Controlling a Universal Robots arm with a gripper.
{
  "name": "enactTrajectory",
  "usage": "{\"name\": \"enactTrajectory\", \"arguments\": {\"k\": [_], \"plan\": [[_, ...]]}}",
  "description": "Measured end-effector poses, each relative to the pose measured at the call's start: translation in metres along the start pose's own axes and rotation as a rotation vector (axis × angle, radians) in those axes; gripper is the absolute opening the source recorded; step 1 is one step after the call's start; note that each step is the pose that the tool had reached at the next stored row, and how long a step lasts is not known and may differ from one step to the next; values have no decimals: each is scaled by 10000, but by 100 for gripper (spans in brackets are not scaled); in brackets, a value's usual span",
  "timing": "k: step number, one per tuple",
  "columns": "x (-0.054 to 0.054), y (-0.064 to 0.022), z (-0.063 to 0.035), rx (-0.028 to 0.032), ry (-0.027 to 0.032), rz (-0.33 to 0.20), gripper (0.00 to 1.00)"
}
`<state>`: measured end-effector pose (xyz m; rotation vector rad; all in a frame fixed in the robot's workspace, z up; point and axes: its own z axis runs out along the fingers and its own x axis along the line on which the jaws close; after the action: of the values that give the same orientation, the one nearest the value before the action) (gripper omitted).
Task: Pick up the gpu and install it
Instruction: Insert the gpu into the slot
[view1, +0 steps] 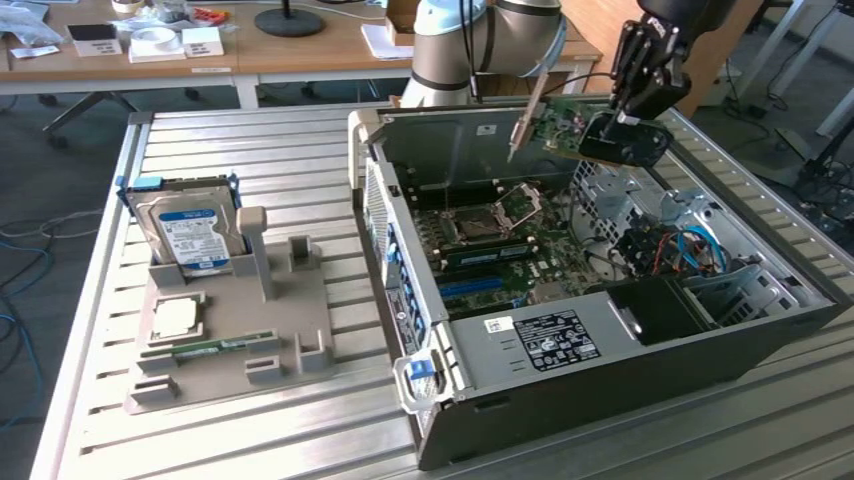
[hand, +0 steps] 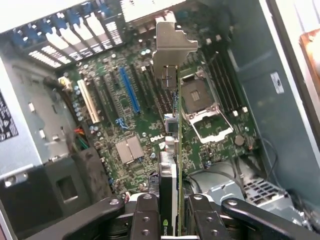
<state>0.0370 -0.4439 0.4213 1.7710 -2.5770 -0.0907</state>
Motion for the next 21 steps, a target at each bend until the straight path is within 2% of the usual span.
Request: {"name": "enactTrajectory", "arguments": {"k": [16,21], "plan": [[0,0,0,-55,147,-2582,27],[-1,0,0,-58,158,-2736,27]]}}
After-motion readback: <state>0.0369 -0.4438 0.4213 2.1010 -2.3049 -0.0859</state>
